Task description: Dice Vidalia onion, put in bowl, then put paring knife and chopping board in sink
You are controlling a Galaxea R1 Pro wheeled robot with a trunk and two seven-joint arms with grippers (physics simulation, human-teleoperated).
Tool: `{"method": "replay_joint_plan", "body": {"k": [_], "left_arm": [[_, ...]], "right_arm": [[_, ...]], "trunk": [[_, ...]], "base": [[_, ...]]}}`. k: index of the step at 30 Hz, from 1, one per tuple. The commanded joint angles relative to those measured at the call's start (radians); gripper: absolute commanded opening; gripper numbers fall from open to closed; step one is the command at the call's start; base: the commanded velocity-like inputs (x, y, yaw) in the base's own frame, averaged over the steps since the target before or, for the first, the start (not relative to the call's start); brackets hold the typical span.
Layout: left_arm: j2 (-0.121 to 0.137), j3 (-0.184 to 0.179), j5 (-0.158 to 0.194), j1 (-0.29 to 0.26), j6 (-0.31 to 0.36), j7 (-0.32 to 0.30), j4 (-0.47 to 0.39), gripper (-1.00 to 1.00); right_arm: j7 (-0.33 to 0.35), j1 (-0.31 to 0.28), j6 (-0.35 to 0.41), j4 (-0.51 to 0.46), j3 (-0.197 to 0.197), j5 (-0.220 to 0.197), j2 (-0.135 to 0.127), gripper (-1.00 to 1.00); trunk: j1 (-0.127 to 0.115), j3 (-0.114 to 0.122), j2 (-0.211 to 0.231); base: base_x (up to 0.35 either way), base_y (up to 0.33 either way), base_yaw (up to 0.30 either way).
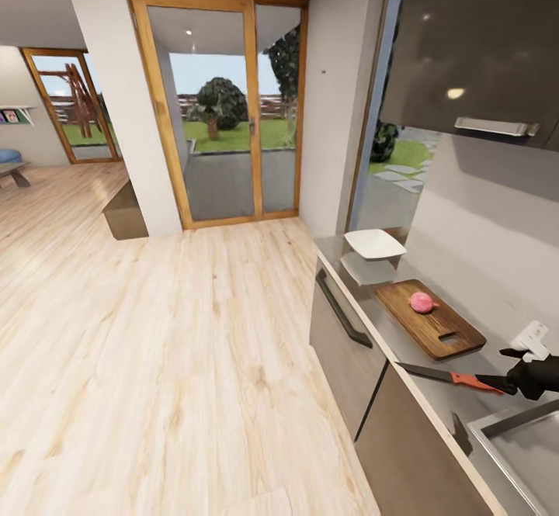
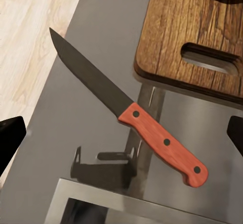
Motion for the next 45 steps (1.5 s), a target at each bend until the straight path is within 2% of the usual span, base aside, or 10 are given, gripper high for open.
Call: {"method": "replay_joint_plan", "body": {"k": [1,23,34,35,40,45], "left_arm": [[0.000,-0.009,0.010,-0.001,-0.004,0.002,0.001,1.00],[0.000,-0.009,0.010,-0.001,-0.004,0.002,0.001,1.00],[0.000,-0.009,0.010,-0.001,-0.004,0.002,0.001,1.00],[0.000,-0.010,0.010,-0.001,-0.004,0.002,0.007,1.00],[0.000,-0.009,0.010,0.000,-0.004,0.002,0.010,1.00],[0.000,-0.009,0.010,0.001,-0.004,0.002,0.012,1.00]], "right_arm": [[0.007,-0.001,0.010,-0.001,0.000,0.005,0.000,1.00],[0.007,-0.001,0.010,-0.001,0.000,0.005,0.001,1.00],[0.007,-0.001,0.010,0.001,0.000,0.004,0.003,1.00],[0.013,-0.002,0.004,0.007,-0.005,-0.001,-0.003,1.00],[0.041,-0.001,-0.024,0.035,0.000,-0.026,0.025,1.00],[0.012,-0.001,-0.039,0.037,0.006,0.002,0.053,1.00]], "trunk": [[0.001,-0.003,-0.002],[0.001,-0.022,-0.002],[0.001,-0.023,-0.002],[0.001,-0.023,-0.002],[0.001,-0.023,-0.002],[0.001,-0.023,-0.002]], "base": [[0.000,0.000,0.000],[0.000,0.000,0.000],[0.000,0.000,0.000],[0.000,0.000,0.000],[0.000,0.000,0.000],[0.000,0.000,0.000]]}}
